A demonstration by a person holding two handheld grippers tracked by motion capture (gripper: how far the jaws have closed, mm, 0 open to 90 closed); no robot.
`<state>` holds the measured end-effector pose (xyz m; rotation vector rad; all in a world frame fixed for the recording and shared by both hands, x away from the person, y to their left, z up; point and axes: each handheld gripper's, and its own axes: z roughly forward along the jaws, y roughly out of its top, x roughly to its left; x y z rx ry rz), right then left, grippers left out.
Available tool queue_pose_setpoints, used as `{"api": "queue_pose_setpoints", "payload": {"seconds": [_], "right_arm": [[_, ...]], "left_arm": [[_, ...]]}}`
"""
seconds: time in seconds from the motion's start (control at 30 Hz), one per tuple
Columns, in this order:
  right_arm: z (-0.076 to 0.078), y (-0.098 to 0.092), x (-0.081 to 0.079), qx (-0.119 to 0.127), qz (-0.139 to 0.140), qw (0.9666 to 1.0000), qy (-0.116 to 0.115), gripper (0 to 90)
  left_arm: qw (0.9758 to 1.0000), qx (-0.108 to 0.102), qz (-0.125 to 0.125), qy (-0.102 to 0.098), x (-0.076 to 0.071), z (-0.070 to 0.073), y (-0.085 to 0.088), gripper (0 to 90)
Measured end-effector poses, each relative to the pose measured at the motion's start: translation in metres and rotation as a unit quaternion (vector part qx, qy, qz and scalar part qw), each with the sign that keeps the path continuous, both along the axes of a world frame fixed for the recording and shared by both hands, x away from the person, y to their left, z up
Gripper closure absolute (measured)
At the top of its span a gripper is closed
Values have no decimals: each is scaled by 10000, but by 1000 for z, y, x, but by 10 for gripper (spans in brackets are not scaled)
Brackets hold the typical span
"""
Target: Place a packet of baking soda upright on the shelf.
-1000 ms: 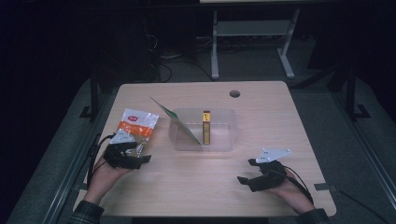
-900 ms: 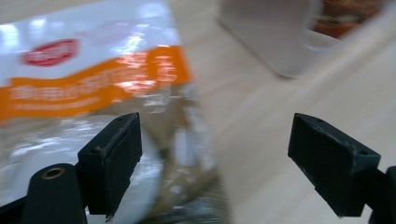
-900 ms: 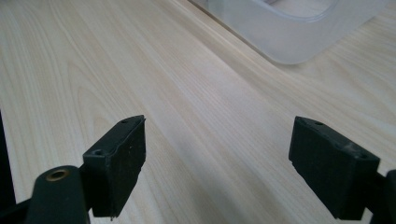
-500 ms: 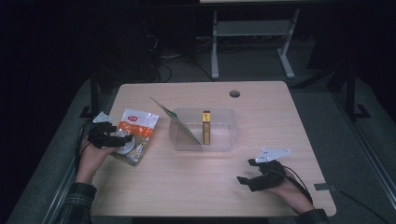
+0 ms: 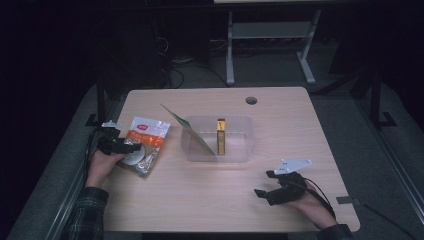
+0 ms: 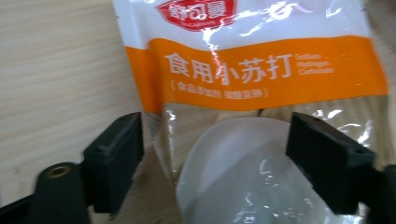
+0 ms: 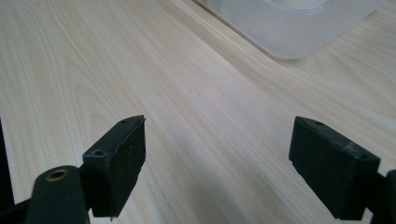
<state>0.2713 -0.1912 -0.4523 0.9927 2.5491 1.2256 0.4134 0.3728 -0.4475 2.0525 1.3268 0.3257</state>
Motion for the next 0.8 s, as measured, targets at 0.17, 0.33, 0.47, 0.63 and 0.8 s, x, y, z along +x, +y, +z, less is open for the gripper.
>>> {"api": "queue_pose_setpoints", "payload": {"seconds": [0.17,0.33,0.47,0.63,0.8], "right_arm": [[0,1,0,-3,39,10000,-1,182],[0,1,0,5,38,10000,-1,186],[0,1,0,7,44,10000,-1,187],[0,1,0,3,54,10000,4,188],[0,1,0,3,53,10000,-5,188]], "left_arm": [[9997,-186,-143,54,-2,-4,2,293],[9982,-453,-358,171,-2,-6,3,488],[9982,-482,-365,60,-5,-4,7,687],[9967,-666,-463,9,-8,-3,11,861],[9954,-789,-527,-148,-13,3,12,893]]}}
